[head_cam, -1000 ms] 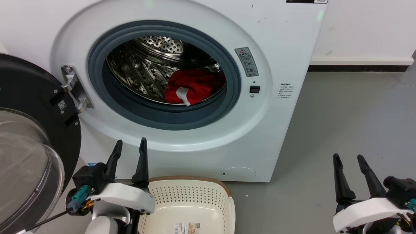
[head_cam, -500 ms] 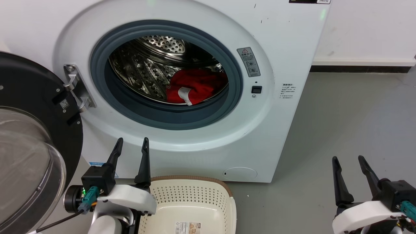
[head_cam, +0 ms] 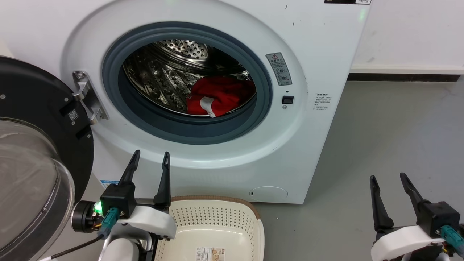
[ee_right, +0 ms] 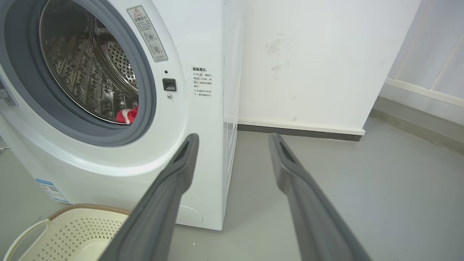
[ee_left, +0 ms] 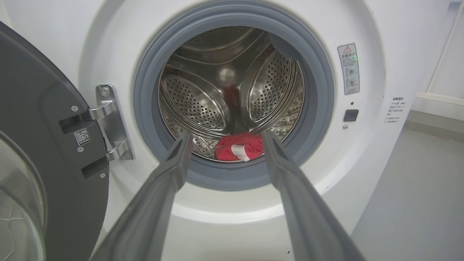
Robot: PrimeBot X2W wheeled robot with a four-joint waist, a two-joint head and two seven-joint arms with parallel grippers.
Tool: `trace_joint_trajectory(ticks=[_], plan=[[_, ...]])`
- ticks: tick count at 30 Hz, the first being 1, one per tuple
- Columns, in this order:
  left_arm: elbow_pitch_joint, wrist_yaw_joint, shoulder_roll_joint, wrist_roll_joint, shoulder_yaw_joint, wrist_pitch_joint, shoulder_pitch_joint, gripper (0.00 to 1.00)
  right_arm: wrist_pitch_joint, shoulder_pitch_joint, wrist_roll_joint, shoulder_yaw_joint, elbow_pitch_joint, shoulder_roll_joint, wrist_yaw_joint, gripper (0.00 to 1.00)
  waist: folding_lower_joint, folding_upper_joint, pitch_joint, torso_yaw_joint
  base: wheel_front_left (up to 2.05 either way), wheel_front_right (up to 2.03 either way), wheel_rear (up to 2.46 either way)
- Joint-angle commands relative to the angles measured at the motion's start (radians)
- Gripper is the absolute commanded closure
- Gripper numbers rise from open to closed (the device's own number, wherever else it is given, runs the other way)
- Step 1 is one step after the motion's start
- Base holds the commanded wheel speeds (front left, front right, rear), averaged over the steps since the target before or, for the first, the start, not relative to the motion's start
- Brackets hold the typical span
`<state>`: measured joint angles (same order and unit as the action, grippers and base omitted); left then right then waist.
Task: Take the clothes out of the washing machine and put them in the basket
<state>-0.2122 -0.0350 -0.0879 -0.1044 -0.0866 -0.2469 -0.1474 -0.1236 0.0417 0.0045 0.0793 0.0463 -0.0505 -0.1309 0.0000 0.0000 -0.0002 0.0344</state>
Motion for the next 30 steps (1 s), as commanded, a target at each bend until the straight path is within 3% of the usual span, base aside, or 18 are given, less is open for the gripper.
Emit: trace_joint_trajectory(ticks=[1,8,30], plan=[[-0.002,0.003,-0.003,0.016,0.001,-0.007,-0.010,0.00,-0.008,0.011,-0.023,0.000,-0.007,0.000,0.000,0.00,0.0000,0.0000,0.000,0.000,0.00,0.00,0.00],[-0.013,0.005,0.001,0.060,0.002,-0.020,-0.014,0.00,-0.016,0.016,-0.061,0.002,-0.008,0.001,0.000,0.00,0.0000,0.0000,0.001,0.003,0.00,0.00,0.00],[-0.041,0.003,0.011,0.062,0.019,-0.020,-0.021,0.00,-0.012,0.007,-0.045,0.000,0.002,0.001,0.000,0.00,0.0000,0.0000,0.008,-0.007,0.00,0.00,0.00]])
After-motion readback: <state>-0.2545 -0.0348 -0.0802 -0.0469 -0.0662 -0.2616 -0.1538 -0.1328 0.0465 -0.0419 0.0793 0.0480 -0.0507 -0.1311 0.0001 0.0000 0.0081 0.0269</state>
